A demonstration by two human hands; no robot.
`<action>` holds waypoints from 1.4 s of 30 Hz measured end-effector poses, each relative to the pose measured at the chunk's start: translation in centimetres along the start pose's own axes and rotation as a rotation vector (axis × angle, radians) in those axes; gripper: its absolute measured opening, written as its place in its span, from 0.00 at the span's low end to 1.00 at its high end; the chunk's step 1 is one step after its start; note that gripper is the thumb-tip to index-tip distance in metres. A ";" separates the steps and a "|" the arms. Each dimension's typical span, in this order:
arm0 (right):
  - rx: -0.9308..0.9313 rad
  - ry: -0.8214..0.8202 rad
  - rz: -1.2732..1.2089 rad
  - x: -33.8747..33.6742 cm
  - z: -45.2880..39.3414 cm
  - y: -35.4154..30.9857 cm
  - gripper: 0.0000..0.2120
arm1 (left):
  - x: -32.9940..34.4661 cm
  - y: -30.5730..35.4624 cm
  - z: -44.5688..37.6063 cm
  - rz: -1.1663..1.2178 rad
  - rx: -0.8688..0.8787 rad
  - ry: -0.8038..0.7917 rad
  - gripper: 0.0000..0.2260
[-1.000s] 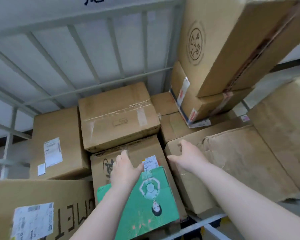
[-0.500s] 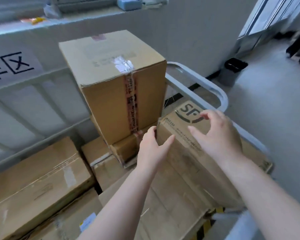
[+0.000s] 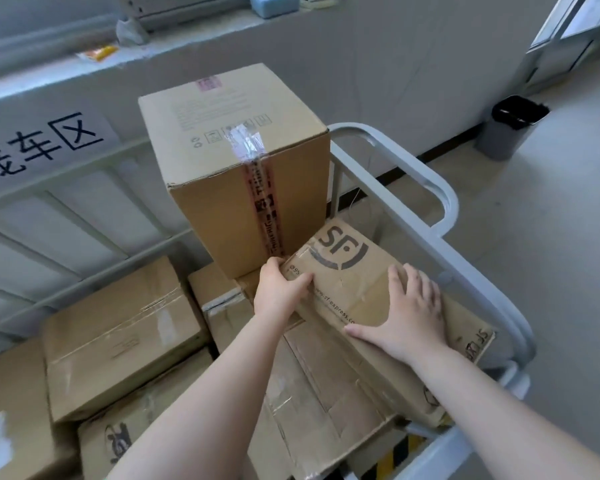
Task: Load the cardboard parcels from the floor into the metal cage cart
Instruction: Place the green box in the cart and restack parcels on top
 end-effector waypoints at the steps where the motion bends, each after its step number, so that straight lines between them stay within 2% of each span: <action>1: -0.055 -0.009 0.003 0.3 0.1 -0.8 0.62 | -1.0 -1.3 0.5 0.018 -0.042 0.039 0.27; 6: -0.296 -0.109 0.005 2.0 0.5 -6.2 0.61 | -6.5 -8.2 2.7 -0.005 -0.178 0.107 0.28; 9: -0.395 -0.133 0.056 2.7 0.5 -9.1 0.56 | -9.7 -12.3 3.7 0.007 -0.251 0.132 0.27; 10: -0.353 -0.101 0.083 2.7 0.5 -9.2 0.54 | -10.4 -13.3 3.9 0.000 -0.263 0.136 0.25; 11: -0.232 -0.067 0.077 2.5 0.6 -8.6 0.54 | -10.9 -14.2 4.0 -0.012 -0.265 0.133 0.22; 14: 0.281 -0.094 -0.182 2.1 1.5 -5.0 0.61 | -11.3 -15.6 4.0 0.068 -0.227 0.050 0.19; 15: 0.377 -0.114 -0.280 2.0 1.7 -4.2 0.60 | -11.2 -15.7 4.0 0.119 -0.210 0.004 0.21; 17: 0.423 -0.102 -0.395 1.8 1.7 -4.0 0.55 | -11.1 -15.7 4.3 0.203 -0.186 -0.047 0.19; 20: 0.297 -0.020 -0.413 1.9 0.9 -8.1 0.49 | -13.5 -17.3 4.2 0.269 -0.224 0.075 0.12; 28: -0.152 -0.099 -0.379 8.8 -2.5 -27.8 0.53 | -26.6 -30.4 2.3 0.241 -0.476 0.363 0.29; 32: -0.257 -0.166 -0.388 14.0 -4.4 -34.6 0.55 | -30.7 -36.4 0.3 0.249 -0.527 0.467 0.29; 38: -0.281 -0.308 -0.388 24.7 -6.6 -37.9 0.55 | -28.0 -46.1 -4.4 0.275 -0.661 0.398 0.29; 42: -0.237 -0.553 -0.271 31.0 -6.4 -36.0 0.53 | -23.6 -50.7 -6.2 0.158 -0.782 0.235 0.30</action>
Point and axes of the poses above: each hand's wrist, its own z-axis away from the middle knuckle, its own x-axis out of the palm, y = z × x, the point moved 4 cm from there along -z, towards the middle knuckle, and after that the axes turned 14 degrees about -x, right-handed, at the moved point
